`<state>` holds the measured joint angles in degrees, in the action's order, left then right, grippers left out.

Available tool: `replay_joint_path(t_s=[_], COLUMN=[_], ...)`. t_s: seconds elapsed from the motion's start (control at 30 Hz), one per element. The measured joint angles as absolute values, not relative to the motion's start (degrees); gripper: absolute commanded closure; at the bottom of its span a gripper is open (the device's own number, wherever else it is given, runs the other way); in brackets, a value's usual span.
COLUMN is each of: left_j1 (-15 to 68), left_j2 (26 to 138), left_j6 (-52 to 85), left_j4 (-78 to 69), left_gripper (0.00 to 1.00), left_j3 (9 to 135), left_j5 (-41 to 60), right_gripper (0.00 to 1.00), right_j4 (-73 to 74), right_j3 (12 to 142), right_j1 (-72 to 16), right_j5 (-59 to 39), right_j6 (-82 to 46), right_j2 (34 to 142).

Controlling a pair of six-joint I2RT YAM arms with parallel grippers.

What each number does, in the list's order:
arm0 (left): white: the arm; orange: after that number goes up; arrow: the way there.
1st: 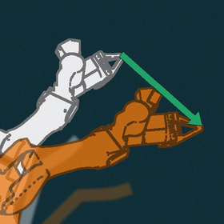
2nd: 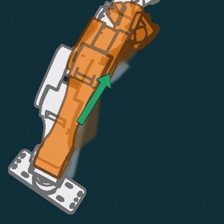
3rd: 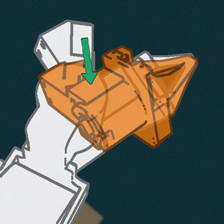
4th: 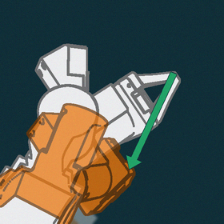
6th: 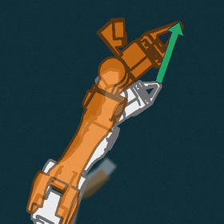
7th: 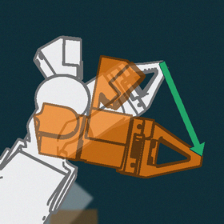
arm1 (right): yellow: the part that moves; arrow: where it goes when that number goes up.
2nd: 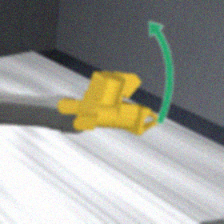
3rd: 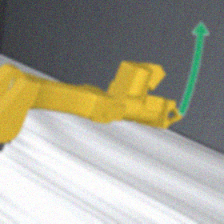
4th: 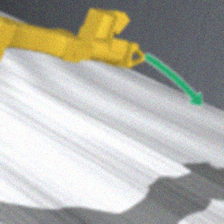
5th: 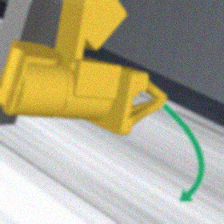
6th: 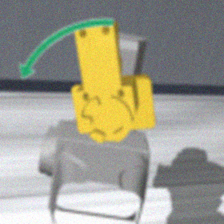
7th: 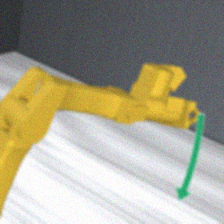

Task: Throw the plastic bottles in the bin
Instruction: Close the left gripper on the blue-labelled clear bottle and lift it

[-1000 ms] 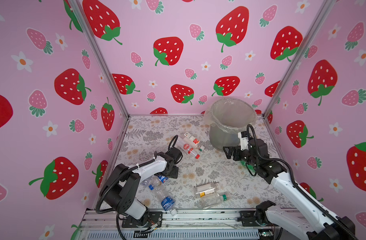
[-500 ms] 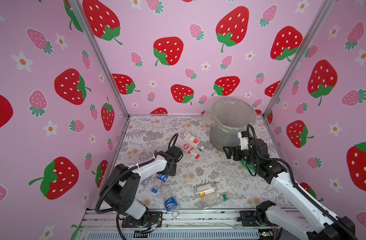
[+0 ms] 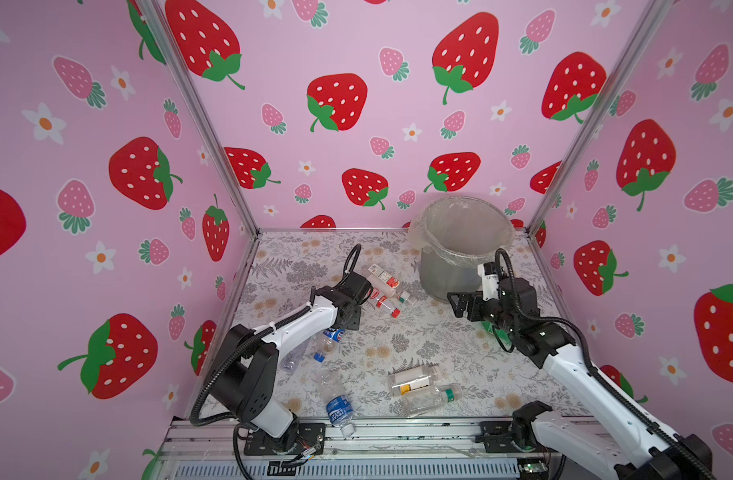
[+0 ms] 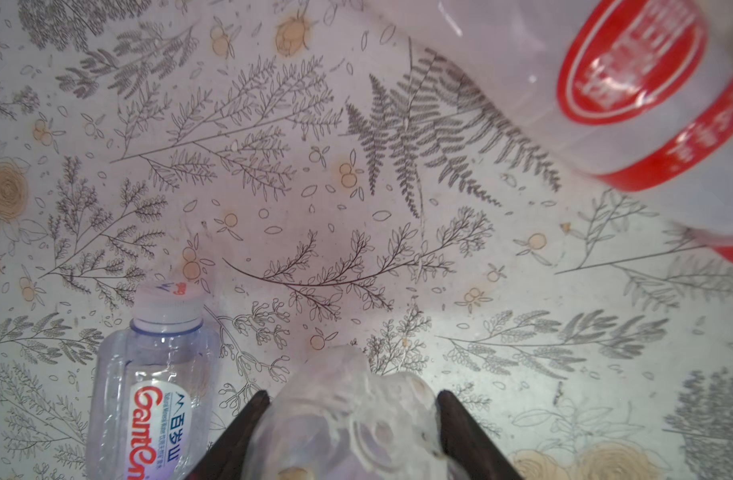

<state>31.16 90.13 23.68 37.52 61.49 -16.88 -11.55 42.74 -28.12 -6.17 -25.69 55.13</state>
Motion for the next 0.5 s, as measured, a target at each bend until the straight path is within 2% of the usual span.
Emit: replay_joint_path(t_s=[0.5], left_j1=[30.0], left_j2=[80.9], left_j6=[23.9], left_j4=[32.3], left_gripper=[0.37], left_j3=[66.2], left_j5=[-1.7], right_gripper=[0.01], right_j4=[-11.6], right_j3=[37.1], right_j1=[-28.1], right_j5=[-3.7], right_j6=[-26.9], right_j2=[53.5])
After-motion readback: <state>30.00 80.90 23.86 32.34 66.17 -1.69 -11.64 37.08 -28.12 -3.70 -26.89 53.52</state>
